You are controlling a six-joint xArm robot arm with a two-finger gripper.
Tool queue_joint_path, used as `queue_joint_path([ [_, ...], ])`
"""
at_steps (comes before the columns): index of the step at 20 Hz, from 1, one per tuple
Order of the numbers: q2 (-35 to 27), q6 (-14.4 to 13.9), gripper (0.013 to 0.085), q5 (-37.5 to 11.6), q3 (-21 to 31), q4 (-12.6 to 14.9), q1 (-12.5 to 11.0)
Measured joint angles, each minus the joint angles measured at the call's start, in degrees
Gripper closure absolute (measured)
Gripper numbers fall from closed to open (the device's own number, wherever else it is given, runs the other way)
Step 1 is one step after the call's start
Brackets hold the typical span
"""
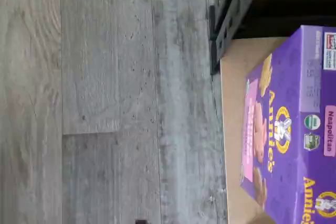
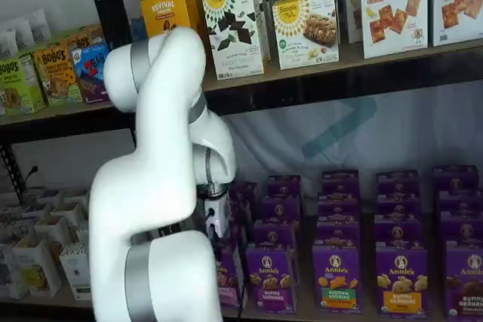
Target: Pick up the purple box with a pink patch in the middle, on the bottom shelf, the first box from the left
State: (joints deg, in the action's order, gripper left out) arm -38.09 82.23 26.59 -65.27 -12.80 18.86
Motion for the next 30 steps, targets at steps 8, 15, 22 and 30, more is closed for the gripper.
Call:
queue_joint_path([
  [8,-0.81,3.73,0.013,-2.92,-0.74,-3.18,-0.84],
  [15,-3.94,3.94,0.013,-2.97,-4.5,-3.73,-0.62],
  [22,-9.08,1.26,0.013,-2.73,-9.77,-1.65,0.19],
  [30,-13.99,-0.58,0.013,-2.11,-14.61,-0.19,0.72],
])
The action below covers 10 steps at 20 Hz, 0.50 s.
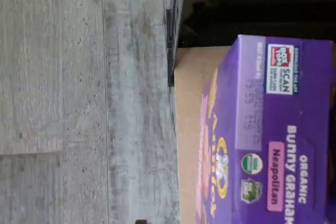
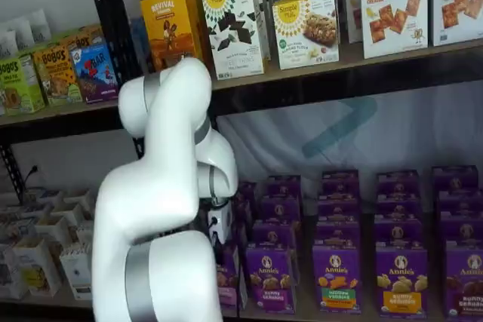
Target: Pick up the purple box with a pink patch in the middle, on the bottom shelf, the first box from the left
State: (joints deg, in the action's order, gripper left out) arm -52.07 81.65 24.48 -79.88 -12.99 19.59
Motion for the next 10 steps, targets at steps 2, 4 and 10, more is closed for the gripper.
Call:
queue_joint_path([
  [2,-1.1,-0.78,0.013,0.03,-0.84,0.71,0.17],
  [4,-2.24,-1.33,0.013,-0.08,-1.56,1.17,0.35],
  [10,-4.27,-2.01,0.013,-0.94,-2.52,1.85,0.51],
])
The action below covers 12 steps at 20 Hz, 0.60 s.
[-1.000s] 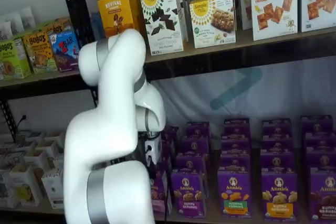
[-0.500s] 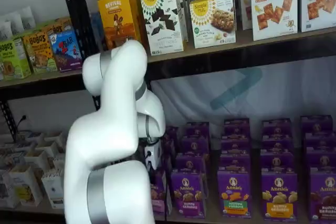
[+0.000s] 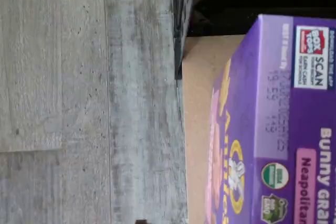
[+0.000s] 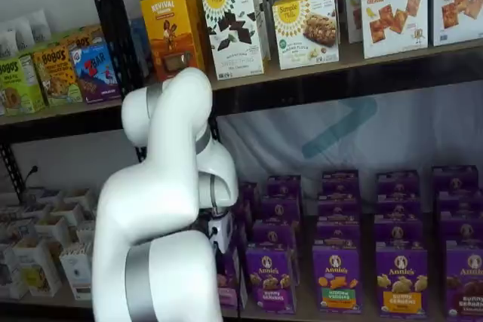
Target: Pick up the purple box with a pink patch in the middle, on the bottom shelf, the first box from the left
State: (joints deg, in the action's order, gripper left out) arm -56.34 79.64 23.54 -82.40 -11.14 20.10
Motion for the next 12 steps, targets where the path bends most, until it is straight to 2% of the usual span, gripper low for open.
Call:
queue_joint_path([
  [11,-3.24,0.52,0.013,-0.93,-2.84,-0.92,0.37],
  [12,-3.42,0.84,0.017,-0.88,-3.09,-1.3,0.38],
])
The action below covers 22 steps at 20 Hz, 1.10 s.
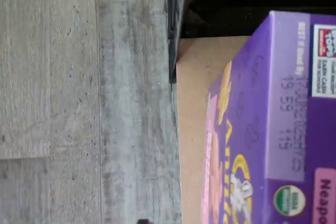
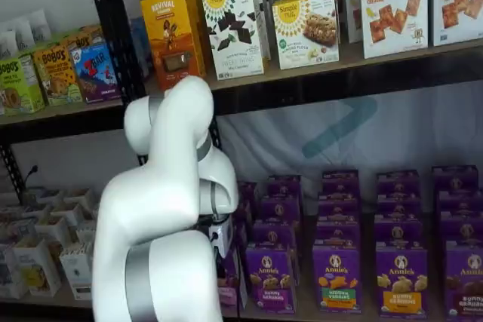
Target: Pick up the purple box with a pink patch in the middle, on the bottom shelf, the first box from the left
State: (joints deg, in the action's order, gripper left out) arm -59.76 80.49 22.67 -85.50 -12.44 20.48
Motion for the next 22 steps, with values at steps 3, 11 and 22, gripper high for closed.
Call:
queue_joint_path([
  [3,-0.31,-0.06,0.025,-0.06,-0.4,0.11,-0.05],
  [11,-0.91,-0.98,0.037,1.5,-1.6,1.16,-0.17],
  [22,-0.66,-0.43,0.049,1.66,-1.15,0.75,-0.32],
])
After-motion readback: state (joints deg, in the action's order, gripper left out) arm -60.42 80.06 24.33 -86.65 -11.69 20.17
